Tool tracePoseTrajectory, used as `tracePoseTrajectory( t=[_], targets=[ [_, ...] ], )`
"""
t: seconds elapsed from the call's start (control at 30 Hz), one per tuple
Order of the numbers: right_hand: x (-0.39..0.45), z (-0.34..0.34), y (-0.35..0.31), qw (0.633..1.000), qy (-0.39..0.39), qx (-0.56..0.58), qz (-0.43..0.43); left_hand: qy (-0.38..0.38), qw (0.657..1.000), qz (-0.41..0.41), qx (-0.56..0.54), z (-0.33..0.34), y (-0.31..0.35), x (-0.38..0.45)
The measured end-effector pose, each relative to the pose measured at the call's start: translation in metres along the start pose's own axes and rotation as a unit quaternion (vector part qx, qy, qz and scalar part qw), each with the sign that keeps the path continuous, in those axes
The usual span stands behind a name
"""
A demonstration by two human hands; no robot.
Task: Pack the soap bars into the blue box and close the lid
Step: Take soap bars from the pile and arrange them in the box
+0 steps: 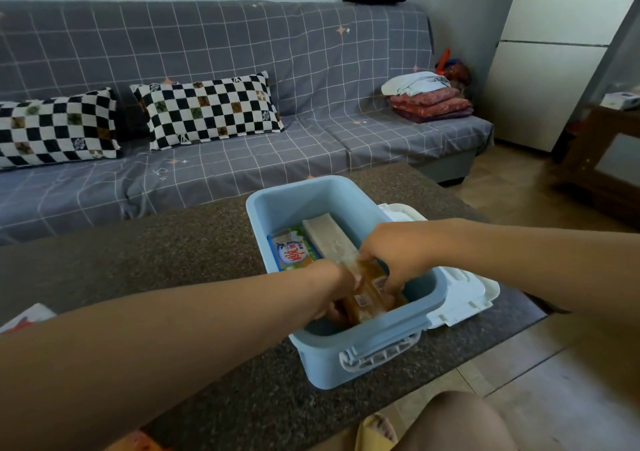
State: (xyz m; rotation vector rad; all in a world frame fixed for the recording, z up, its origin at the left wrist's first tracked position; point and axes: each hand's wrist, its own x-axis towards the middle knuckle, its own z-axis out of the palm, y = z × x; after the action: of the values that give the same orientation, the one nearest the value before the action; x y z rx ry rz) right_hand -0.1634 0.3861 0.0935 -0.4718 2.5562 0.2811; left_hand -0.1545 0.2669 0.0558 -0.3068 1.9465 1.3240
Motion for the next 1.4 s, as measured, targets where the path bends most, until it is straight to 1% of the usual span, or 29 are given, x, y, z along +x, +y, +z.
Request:
tracePoseTrajectory(
  t=[0.07, 0.13, 0.23, 0.37, 0.43, 0.5, 0.57, 0.67, 0.77, 0.87, 1.0, 1.1, 1.23, 1.4],
  targets=[
    [0.005, 0.004, 0.004, 0.997, 0.025, -0.071, -0.025, -0.005, 1.0, -0.011, 0.025, -0.001, 0.003, 0.008],
    [0.01, 0.007, 0.01, 0.992, 0.026, -0.12, -0.032, -0.026, 0.997, -0.036, 0.066, -0.005, 0.006, 0.014],
    [0.017, 0.014, 0.021, 0.984, 0.046, -0.165, -0.044, -0.061, 0.988, -0.08, 0.121, -0.01, 0.011, 0.026],
    [0.025, 0.018, 0.025, 0.971, 0.082, -0.219, -0.044, -0.095, 0.977, -0.09, 0.166, -0.01, 0.014, 0.04],
    [0.028, 0.017, 0.024, 0.969, 0.098, -0.223, -0.045, -0.111, 0.972, -0.091, 0.183, -0.007, 0.011, 0.046],
    [0.031, 0.016, 0.026, 0.972, 0.117, -0.198, -0.04, -0.122, 0.969, -0.083, 0.2, -0.002, 0.009, 0.054],
    [0.031, 0.017, 0.027, 0.972, 0.147, -0.18, -0.034, -0.129, 0.965, -0.092, 0.207, 0.001, 0.009, 0.062],
    [0.036, 0.023, 0.031, 0.964, 0.194, -0.182, 0.001, -0.136, 0.959, -0.108, 0.224, 0.003, 0.01, 0.068],
    [0.036, 0.029, 0.03, 0.966, 0.207, -0.146, 0.056, -0.154, 0.958, -0.114, 0.213, 0.006, 0.007, 0.068],
    [0.04, 0.03, 0.026, 0.973, 0.204, -0.079, 0.073, -0.166, 0.961, -0.118, 0.186, 0.012, 0.003, 0.064],
    [0.042, 0.024, 0.04, 0.978, 0.182, 0.096, 0.036, -0.204, 0.963, -0.133, 0.116, 0.013, 0.004, 0.067],
    [0.039, 0.025, 0.055, 0.965, 0.149, 0.214, 0.004, -0.198, 0.968, -0.137, 0.068, 0.014, 0.006, 0.066],
    [0.04, 0.036, 0.056, 0.951, 0.186, 0.247, 0.013, -0.165, 0.974, -0.155, 0.027, 0.021, 0.007, 0.06],
    [0.042, 0.036, 0.054, 0.943, 0.198, 0.267, 0.027, -0.155, 0.977, -0.148, 0.016, 0.025, 0.007, 0.062]
  ],
)
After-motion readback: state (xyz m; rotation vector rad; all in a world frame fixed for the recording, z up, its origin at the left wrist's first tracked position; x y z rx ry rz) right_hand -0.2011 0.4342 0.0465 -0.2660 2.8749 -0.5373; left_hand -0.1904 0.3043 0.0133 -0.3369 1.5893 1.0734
